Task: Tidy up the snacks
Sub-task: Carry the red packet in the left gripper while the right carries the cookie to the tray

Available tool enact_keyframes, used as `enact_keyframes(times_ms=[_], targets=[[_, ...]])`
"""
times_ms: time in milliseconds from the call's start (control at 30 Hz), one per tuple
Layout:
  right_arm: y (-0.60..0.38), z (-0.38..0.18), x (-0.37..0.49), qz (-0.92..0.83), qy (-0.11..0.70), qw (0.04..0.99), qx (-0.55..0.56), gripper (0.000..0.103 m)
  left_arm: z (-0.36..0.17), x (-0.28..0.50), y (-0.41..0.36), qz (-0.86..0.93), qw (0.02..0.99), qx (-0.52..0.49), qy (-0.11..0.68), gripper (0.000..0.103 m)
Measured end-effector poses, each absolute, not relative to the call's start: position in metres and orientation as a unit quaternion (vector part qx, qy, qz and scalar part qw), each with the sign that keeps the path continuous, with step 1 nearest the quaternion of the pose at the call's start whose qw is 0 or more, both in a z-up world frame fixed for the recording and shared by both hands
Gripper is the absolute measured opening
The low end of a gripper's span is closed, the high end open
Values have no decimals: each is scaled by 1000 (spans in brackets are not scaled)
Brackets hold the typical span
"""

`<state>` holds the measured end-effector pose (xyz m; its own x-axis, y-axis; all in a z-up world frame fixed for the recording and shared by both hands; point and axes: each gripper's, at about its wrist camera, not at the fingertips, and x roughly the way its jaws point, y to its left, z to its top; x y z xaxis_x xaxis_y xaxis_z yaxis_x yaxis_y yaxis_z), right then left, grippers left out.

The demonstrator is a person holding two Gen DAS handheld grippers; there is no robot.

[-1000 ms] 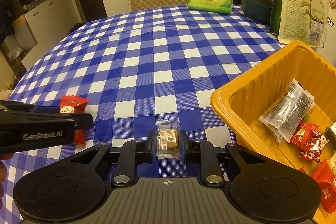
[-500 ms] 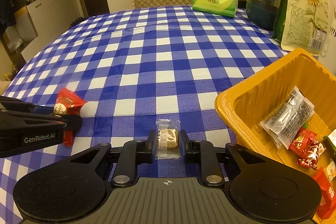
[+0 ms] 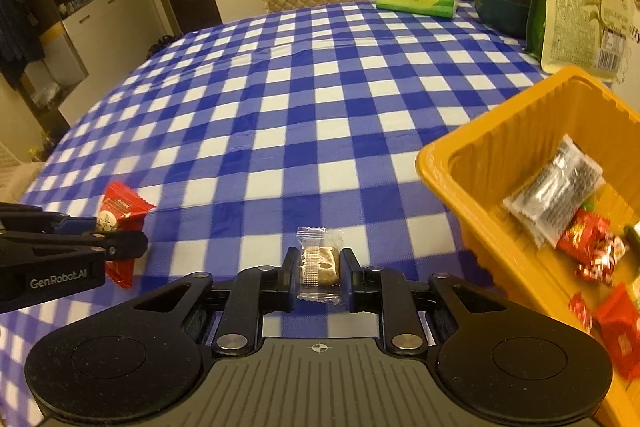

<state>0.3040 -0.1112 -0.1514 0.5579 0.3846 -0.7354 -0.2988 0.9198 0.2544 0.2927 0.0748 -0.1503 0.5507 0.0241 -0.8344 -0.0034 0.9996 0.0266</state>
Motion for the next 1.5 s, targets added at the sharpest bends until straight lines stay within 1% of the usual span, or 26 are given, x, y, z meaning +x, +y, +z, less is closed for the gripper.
enact_keyframes(times_ms=[400,833,1200,1500], targets=[[-145,-113,245,217,427,873,95,21,-122,245,59,-24,879,21,476,24],[-235,-77,176,140,409,889,148,21,-86,216,-35,-150,879,53,450,24],[-306,-60,155,60,373,909,174,21,-56,231,-120,-237,881,85,401,24],[-326,-60,171,40,362,914,180,21,-53,269,-158,-259,882,115,377,24]])
